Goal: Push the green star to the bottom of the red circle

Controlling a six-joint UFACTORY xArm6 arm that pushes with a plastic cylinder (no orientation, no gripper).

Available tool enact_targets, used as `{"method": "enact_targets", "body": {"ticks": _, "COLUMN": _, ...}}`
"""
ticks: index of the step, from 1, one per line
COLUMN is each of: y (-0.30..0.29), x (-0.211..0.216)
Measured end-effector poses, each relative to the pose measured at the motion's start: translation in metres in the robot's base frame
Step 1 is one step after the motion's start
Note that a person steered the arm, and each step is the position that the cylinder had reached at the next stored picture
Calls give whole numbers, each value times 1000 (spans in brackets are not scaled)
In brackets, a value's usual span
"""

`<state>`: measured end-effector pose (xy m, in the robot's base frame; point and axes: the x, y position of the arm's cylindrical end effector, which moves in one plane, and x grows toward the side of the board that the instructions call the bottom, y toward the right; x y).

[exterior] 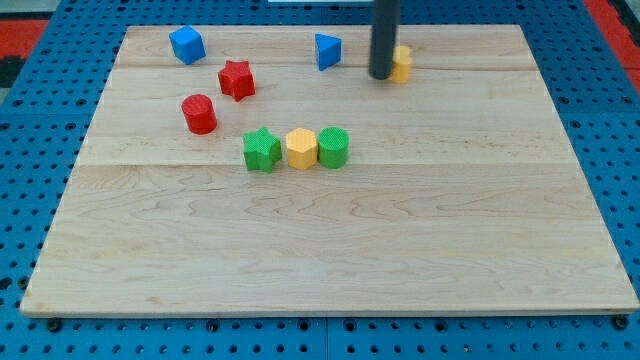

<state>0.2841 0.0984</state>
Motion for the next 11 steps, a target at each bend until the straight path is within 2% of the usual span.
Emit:
{"method": "enact_targets", "body": {"ticks": 1, "y": 51, "x": -21}}
{"method": "enact_targets", "body": {"ticks": 2, "y": 35, "x": 4}}
{"method": "enact_targets", "body": {"ticks": 3, "y": 22, "x": 105}}
{"method": "enact_targets", "body": {"ticks": 4, "y": -12, "x": 170}}
{"method": "enact_targets", "body": {"ticks": 5, "y": -114, "x": 197}}
{"method": "enact_targets", "body": {"ticks": 6, "y": -162, "x": 178}}
{"method": "enact_targets", "body": {"ticks": 11, "y": -142, "x": 88}}
